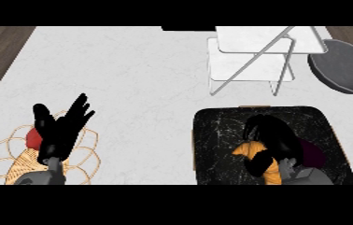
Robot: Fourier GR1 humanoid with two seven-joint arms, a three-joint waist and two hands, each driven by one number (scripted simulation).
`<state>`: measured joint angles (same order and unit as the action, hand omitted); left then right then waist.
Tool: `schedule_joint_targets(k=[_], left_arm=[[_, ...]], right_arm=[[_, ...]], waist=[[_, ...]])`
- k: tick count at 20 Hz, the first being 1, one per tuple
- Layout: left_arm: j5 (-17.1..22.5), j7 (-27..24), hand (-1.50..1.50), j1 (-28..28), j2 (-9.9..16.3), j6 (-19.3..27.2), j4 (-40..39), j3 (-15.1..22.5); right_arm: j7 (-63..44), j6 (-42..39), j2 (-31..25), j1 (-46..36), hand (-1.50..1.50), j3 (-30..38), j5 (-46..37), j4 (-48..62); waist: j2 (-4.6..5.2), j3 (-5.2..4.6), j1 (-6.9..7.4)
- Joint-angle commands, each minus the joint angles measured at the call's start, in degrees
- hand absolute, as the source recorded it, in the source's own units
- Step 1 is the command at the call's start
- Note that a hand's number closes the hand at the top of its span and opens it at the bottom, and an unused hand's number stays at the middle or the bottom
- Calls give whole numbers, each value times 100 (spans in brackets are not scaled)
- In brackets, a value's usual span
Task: Pick the croissant from the tray and place it in the tiered shelf
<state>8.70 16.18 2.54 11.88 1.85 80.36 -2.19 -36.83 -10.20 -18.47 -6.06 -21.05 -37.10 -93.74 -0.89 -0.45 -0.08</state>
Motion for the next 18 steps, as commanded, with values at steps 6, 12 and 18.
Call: schedule_joint_targets(k=[6,12,18], left_arm=[[-213,58,0,-25,-207,79,-119,223],[84,97,0,-245,-31,-135,-89,-105],[-9,177,0,-104,-47,-29,-124,-111]], right_arm=[[-106,-371,1471,-1120,150,-876,-67,610],[-731,-187,1681,-1072,150,-1109,-539,-1198],[-1736,-389,1823,-1901,150,-901,-1127,-2444]], waist=[[99,45,81],[43,41,-27],[43,40,-55]])
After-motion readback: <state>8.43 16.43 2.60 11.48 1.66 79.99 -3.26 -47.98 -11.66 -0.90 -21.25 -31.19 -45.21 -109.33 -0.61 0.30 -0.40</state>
